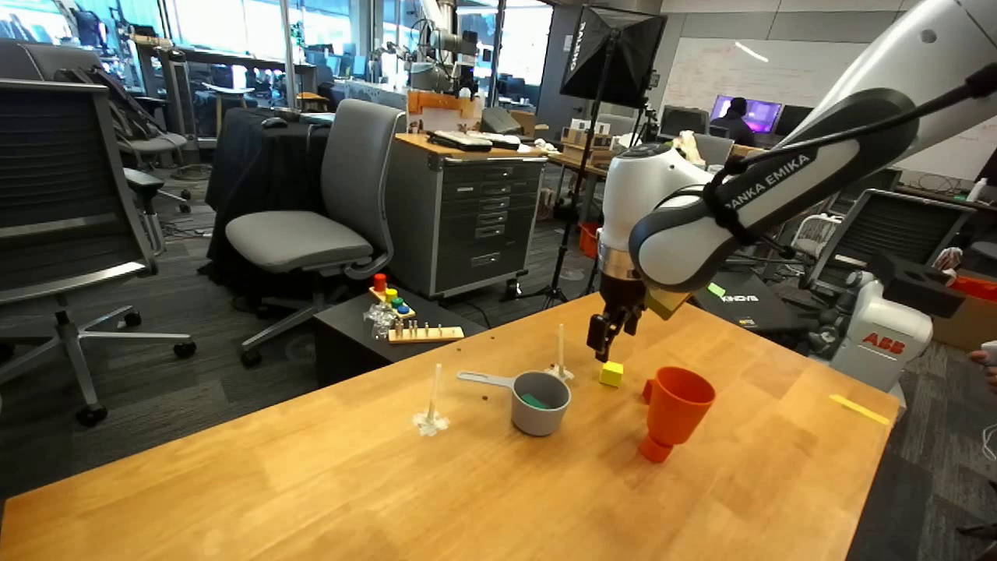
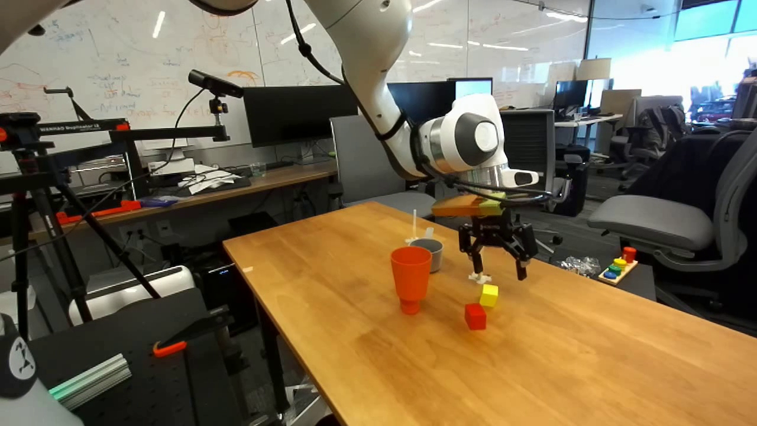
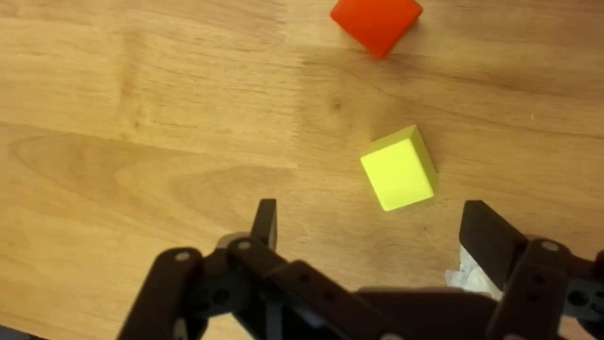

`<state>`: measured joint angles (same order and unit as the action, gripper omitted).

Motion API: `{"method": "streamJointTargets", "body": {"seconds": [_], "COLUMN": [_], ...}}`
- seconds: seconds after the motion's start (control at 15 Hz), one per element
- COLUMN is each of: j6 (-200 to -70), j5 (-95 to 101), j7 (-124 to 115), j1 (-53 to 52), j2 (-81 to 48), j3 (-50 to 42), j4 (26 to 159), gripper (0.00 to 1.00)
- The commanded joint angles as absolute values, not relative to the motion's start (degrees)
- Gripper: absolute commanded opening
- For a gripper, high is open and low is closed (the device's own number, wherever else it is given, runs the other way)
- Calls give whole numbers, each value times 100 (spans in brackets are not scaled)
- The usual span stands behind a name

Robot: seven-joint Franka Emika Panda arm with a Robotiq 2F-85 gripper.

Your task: Place the three blocks in the gray measuring cup

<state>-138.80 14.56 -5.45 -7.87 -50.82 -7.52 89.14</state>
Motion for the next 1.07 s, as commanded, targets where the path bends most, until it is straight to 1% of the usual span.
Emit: {"method": "streamJointTargets", "body": {"seconds": [0.0,0.2,0.6,0.67,0.73,0.8,0.87,0.93,1.0], "j6": [-13722,-13834,-14152,-14222,-14227,-14157,-14043,-14062,-14017], "j5": [2036,2272,2048,1979,1875,1756,1649,1615,1578], "j7": [-33,197,700,791,859,932,941,930,903], "j1": [-897,-871,-697,-656,-612,-565,-551,-567,-570], "j2": [-5377,-5543,-5735,-5752,-5777,-5809,-5828,-5824,-5788], "j3": [-843,-777,-319,-202,-90,21,81,75,64], "j4": [8527,8430,8323,8324,8301,8252,8216,8233,8246], "gripper": [100,100,100,75,74,66,90,91,95]}}
